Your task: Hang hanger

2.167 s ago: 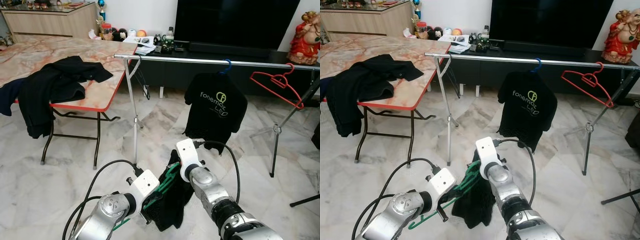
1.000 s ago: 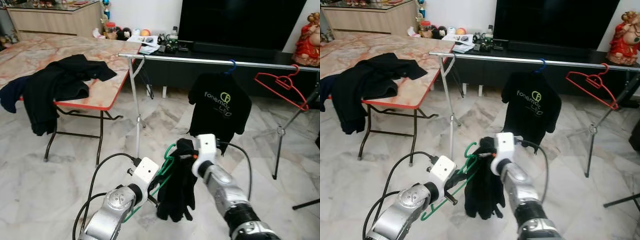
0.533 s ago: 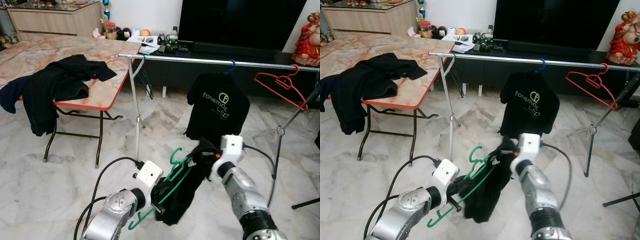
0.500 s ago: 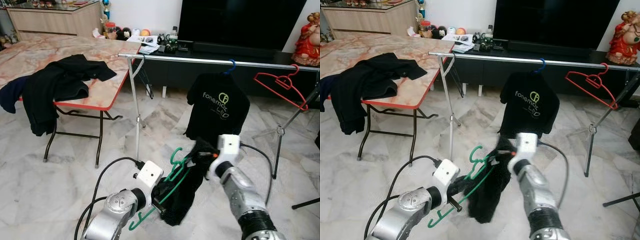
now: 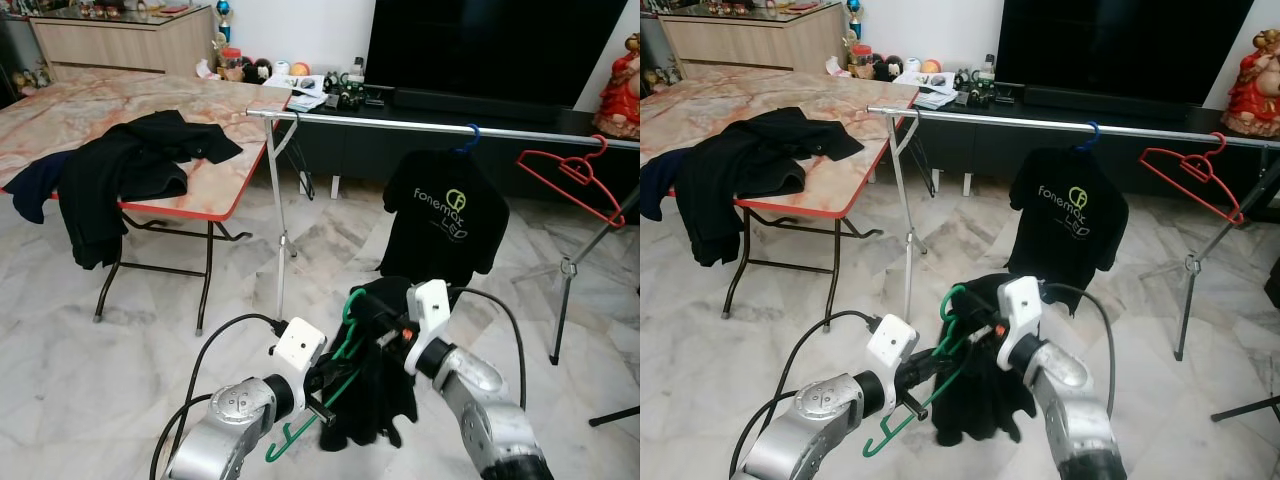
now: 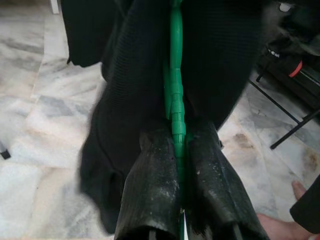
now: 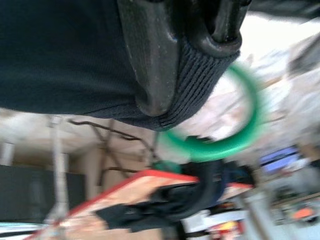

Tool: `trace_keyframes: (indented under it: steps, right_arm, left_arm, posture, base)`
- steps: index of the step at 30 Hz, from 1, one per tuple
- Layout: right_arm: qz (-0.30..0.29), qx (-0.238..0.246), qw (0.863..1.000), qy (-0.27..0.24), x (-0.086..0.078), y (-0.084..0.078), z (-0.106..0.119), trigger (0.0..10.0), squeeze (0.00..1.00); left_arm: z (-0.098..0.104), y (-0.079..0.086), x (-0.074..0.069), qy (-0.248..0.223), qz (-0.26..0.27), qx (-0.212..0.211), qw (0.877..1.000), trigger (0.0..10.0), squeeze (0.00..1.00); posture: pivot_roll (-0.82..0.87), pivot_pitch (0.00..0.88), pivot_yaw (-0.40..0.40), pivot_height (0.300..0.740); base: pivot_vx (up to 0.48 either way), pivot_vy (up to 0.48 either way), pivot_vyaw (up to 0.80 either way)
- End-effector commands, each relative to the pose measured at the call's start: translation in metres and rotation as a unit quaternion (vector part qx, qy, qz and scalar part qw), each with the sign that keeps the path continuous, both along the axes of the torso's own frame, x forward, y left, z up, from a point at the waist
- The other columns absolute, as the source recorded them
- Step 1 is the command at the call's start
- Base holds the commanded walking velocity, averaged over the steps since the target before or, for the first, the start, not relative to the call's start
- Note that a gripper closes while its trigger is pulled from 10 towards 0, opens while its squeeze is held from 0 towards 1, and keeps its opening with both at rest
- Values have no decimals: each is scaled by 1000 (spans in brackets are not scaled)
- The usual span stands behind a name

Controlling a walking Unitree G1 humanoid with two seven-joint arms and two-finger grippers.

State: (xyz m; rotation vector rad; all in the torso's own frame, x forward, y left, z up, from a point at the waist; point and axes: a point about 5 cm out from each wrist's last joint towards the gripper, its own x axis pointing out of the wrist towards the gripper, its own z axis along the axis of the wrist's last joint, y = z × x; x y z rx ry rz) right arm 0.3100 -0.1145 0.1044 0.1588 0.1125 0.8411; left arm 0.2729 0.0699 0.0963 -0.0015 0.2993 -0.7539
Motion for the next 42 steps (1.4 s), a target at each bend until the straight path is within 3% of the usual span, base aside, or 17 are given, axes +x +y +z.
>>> trace_keyframes:
  steps: [1, 3, 5, 7, 8, 9, 11, 13, 17, 22, 26, 31, 35, 40, 42]
  right_arm:
    - [68, -2, 997, -23, -9, 16, 8, 10000, 0]
    - [86, -9, 996, -26, -13, 18, 7, 10000, 0]
    - [89, -66, 994, -18, -15, 16, -4, 10000, 0]
    - [86, -88, 992, -18, -16, 13, -7, 10000, 0]
    - [56, -123, 991, -3, -12, 4, -12, 10000, 0]
    - [56, -123, 991, -3, -12, 4, -12, 10000, 0]
    - [-20, -174, 984, 42, -4, -15, -21, 10000, 0]
    - [-47, -191, 979, 55, -2, -21, -24, 10000, 0]
    - [-110, -170, 976, 75, 5, -27, -25, 10000, 0]
    - [-188, -135, 971, 59, 18, -34, -13, 10000, 0]
    - [-168, -124, 976, 58, 17, -25, -10, 10000, 0]
    - [-84, -98, 990, 57, 6, 4, -8, 10000, 0]
    - [-35, -120, 991, 49, -3, 17, -12, 10000, 0]
    - [-78, -157, 982, 66, 2, 9, -21, 10000, 0]
    - [-148, -153, 975, 62, 13, -3, -17, 10000, 0]
  left_arm:
    - [11, -6, 3, -18, -7, -15, 1000, 10000, 0]
    - [12, -6, 3, -18, -7, -16, 1000, 10000, 0]
    - [12, -6, 4, -20, -1, -17, 1000, 10000, 0]
    - [12, -5, 4, -20, 1, -18, 1000, 10000, 0]
    - [13, -3, 7, -25, 15, -21, 999, 10000, 0]
    - [13, -3, 7, -25, 15, -21, 999, 10000, 0]
    - [16, 0, 12, -34, 41, -26, 998, 10000, 0]
    - [17, 1, 14, -37, 48, -25, 998, 10000, 0]
    - [19, 2, 17, -41, 57, -32, 997, 10000, 0]
    - [18, 4, 17, -40, 63, -28, 997, 10000, 0]
    - [17, 5, 18, -41, 68, -27, 996, 10000, 0]
    - [19, 4, 20, -46, 74, -30, 996, 10000, 0]
    - [19, 3, 20, -46, 74, -30, 996, 10000, 0]
    - [19, 3, 20, -48, 76, -33, 995, 10000, 0]
    - [20, 1, 19, -52, 65, -37, 996, 10000, 0]
  posture:
    - [166, 0, -62, 740]
    - [168, 0, -62, 740]
    - [166, 0, -64, 740]
    - [166, 0, -64, 740]
    - [163, 0, -64, 740]
    - [163, 0, -64, 740]
    - [158, 0, -64, 740]
    - [158, 0, -64, 740]
    - [156, 0, -65, 740]
    - [160, 0, -64, 740]
    - [159, 0, -65, 740]
    - [164, 0, -66, 740]
    - [160, 0, -66, 740]
    - [164, 0, -69, 740]
    - [163, 0, -69, 740]
  base:
    - [0, 0, 0]
    - [0, 0, 0]
    - [0, 0, 0]
    - [0, 0, 0]
    - [0, 0, 0]
    - [0, 0, 0]
    - [0, 0, 0]
    - [0, 0, 0]
    - [0, 0, 0]
    - [0, 0, 0]
    - [0, 0, 0]
    - [0, 0, 0]
    - [0, 0, 0]
    - [0, 0, 0]
    - [0, 0, 0]
